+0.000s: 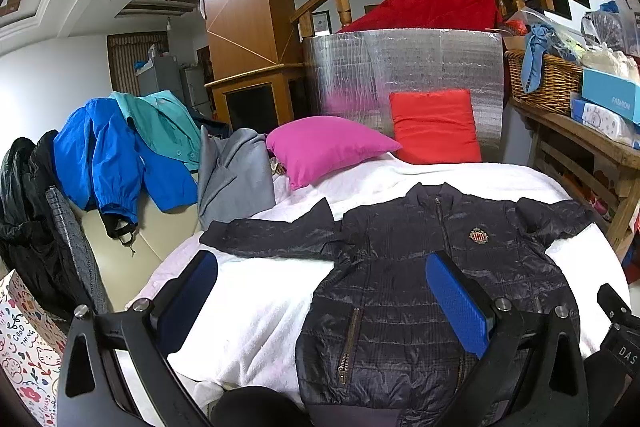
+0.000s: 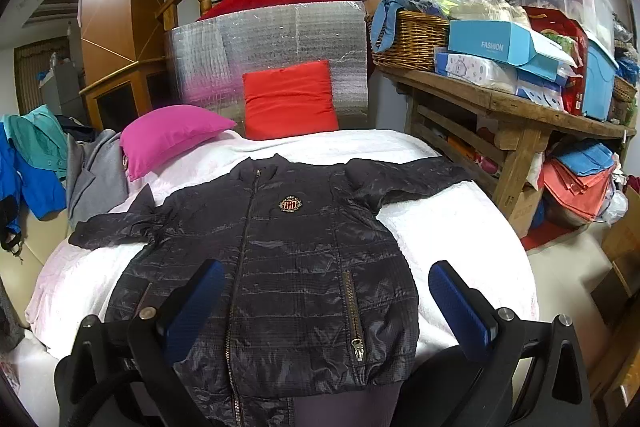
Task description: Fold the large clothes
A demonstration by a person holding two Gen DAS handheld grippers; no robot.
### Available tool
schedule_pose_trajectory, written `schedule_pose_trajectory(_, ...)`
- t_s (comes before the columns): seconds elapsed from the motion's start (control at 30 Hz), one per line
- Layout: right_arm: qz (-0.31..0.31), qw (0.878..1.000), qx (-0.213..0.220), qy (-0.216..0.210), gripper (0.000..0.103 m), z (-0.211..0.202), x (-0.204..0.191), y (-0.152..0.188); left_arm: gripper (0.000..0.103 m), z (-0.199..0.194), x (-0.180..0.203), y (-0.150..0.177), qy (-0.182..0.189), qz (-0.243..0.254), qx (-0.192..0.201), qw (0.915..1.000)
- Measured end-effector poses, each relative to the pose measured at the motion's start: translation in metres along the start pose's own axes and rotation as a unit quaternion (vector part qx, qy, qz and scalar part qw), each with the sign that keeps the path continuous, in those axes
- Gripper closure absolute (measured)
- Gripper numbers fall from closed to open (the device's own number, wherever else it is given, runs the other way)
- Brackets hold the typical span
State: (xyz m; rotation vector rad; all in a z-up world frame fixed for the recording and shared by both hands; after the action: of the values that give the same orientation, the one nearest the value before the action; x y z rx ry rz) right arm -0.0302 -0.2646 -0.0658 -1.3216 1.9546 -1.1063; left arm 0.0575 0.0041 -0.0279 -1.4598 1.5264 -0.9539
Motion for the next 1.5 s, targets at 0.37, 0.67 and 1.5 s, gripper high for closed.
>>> schedule_pose_trajectory(0.37, 0.005, 1.000, -0.011, 0.003, 0.000, 0.017, 0.005, 0.000, 0.000, 0.017, 0.003, 0.002, -0.009, 0.010, 0.006, 0.9999)
schedule_pose_trajectory(0.67, 0.077, 0.996, -0.031, -0.018, 0.000, 0.088, 0.072, -0.013, 0.000, 0.101, 0.036, 0.001, 0.003, 0.051, -0.024, 0.9984)
schedule_pose_trajectory(1.5, 0.487, 0.869, -0.059, -0.059, 0.041, 0.476, 0.361, -0.022, 0.000, 0.356, 0.132, 0.107, 0.005, 0.071, -0.186, 0.9800)
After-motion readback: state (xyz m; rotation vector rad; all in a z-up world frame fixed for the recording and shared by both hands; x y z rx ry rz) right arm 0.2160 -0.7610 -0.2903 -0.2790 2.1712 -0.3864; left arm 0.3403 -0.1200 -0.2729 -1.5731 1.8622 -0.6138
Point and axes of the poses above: each gripper's, at about its wrist camera, not at the fingertips, and z roughly the way its jaws point, x to its right, y to its underside, the point moved 5 cm from there along z, roughly the way its jaws point, and after that the axes turned 5 degrees about -z, right-handed, at the moved point
